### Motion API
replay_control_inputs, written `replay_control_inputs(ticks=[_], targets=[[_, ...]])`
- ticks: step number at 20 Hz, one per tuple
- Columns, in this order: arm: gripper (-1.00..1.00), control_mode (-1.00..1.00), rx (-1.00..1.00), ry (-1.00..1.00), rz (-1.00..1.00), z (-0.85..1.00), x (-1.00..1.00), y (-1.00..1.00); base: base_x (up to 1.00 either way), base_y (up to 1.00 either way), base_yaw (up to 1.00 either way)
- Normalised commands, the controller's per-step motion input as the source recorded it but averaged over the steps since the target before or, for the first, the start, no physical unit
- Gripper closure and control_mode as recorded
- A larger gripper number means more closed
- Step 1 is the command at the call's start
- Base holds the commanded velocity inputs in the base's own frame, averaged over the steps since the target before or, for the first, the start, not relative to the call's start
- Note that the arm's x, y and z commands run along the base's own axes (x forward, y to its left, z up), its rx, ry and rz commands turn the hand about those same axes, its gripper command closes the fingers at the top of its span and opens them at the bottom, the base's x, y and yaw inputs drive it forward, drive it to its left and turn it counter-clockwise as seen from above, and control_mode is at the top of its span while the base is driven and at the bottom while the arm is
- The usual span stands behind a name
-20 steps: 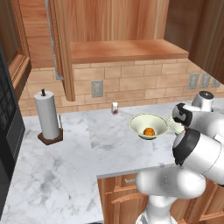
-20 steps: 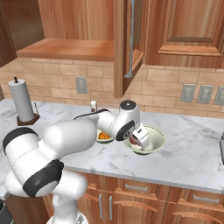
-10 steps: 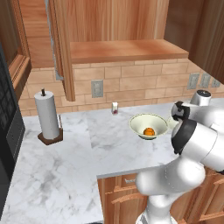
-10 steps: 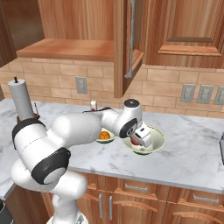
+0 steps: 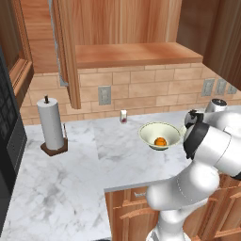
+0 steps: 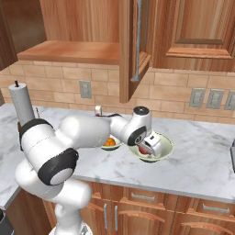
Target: Pick both bowls and place them on the counter. Then place the peach in one bowl and place the orange in the other bowl.
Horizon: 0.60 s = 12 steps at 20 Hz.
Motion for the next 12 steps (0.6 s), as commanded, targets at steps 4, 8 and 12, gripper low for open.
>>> replay_control_inputs(ticks=[4,8,12], targets=[[1.00,-1.00,0.00,0.02,0.03,-0.13,0.11,-0.02,0.00,0.00,0.00],[1.00,-1.00,0.00,0.04,0.03,-0.15,0.12,0.00,0.00,0.00,0.00],[1.00,-1.00,0.00,0.05,0.02,-0.18,0.07,0.00,0.00,0.00,0.00]])
